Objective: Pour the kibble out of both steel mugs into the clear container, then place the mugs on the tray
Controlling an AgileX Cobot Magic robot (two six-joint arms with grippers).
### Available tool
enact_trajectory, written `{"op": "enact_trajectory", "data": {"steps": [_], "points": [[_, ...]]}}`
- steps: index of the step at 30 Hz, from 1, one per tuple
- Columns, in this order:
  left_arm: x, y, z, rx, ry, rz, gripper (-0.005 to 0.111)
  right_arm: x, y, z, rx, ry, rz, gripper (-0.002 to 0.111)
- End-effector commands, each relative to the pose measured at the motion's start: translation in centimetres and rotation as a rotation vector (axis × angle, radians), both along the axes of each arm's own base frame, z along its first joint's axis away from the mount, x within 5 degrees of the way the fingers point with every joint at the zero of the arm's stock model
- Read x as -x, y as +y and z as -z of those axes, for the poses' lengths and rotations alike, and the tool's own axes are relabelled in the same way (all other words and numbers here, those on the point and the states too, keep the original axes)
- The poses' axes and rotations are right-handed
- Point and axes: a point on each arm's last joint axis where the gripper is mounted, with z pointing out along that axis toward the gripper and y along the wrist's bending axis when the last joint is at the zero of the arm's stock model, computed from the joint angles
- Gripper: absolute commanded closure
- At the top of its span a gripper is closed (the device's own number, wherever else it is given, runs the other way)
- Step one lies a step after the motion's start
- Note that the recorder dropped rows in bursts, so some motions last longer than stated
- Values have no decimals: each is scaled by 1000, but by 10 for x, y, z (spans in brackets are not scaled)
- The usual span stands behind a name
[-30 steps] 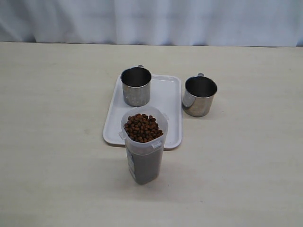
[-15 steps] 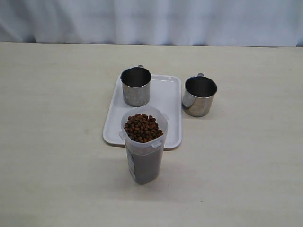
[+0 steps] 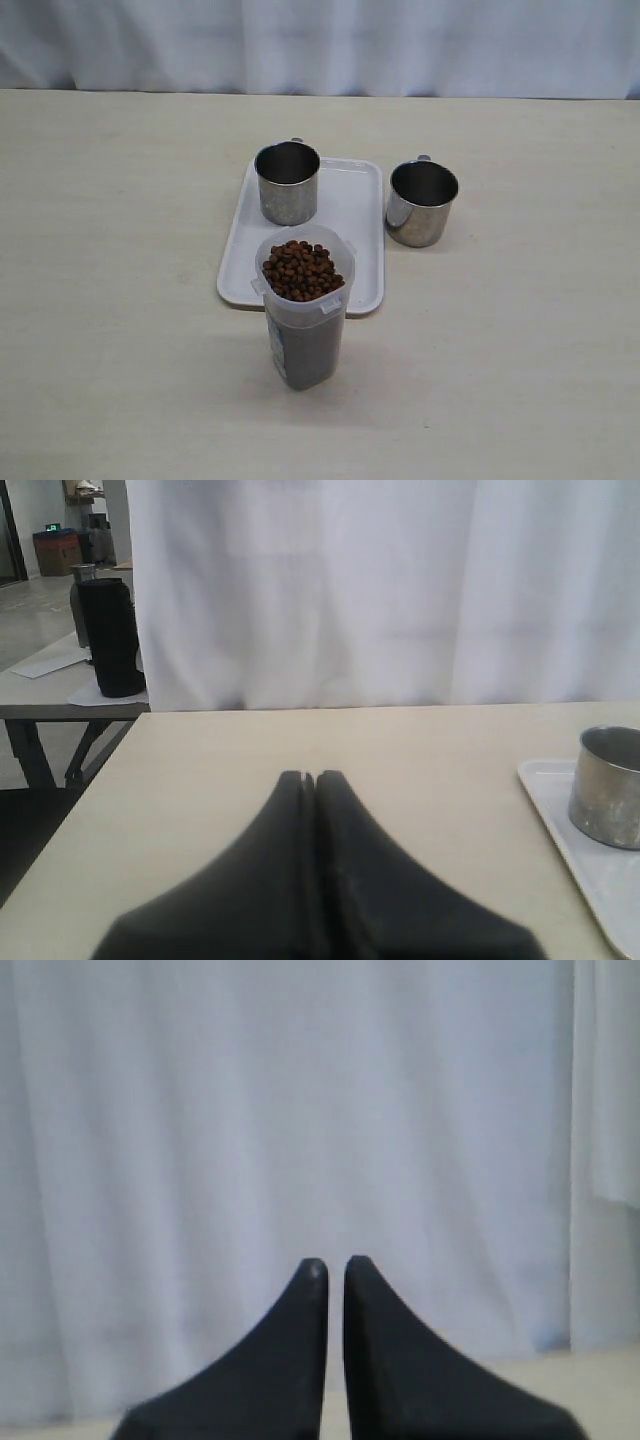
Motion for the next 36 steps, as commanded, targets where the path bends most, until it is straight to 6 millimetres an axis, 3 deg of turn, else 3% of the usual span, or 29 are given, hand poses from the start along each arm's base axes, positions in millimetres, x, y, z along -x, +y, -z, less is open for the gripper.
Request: {"op": "enact_trajectory", "data": {"steps": [1, 6, 8, 11, 13, 18, 19, 22, 28, 32, 36], "points": [[0, 0, 0, 7, -8, -2, 107, 8, 6, -16, 82, -209, -46, 104], [0, 0, 0, 7, -8, -2, 107, -13, 29, 0, 322, -16, -242, 104], [0, 0, 0, 7, -8, -2, 107, -27, 35, 7, 340, 68, -312, 103], [0, 0, 0, 7, -8, -2, 107, -51, 39, 24, 324, 226, -361, 91], [0, 0, 0, 7, -8, -2, 107, -68, 41, 37, 265, 334, -397, 73], [0, 0, 0, 7, -8, -2, 107, -122, 53, 68, 254, 574, -529, 3], [0, 0, 0, 7, -8, -2, 107, -139, 59, 82, 259, 626, -600, -1], [0, 0, 0, 7, -8, -2, 107, -182, 68, 114, 227, 657, -681, -1], [0, 0, 0, 7, -8, -2, 107, -244, 74, 137, 310, 607, -711, -1], [0, 0, 0, 7, -8, -2, 107, -271, 78, 154, 365, 604, -754, -1], [0, 0, 0, 7, -8, -2, 107, -286, 84, 168, 422, 582, -832, -1]]}}
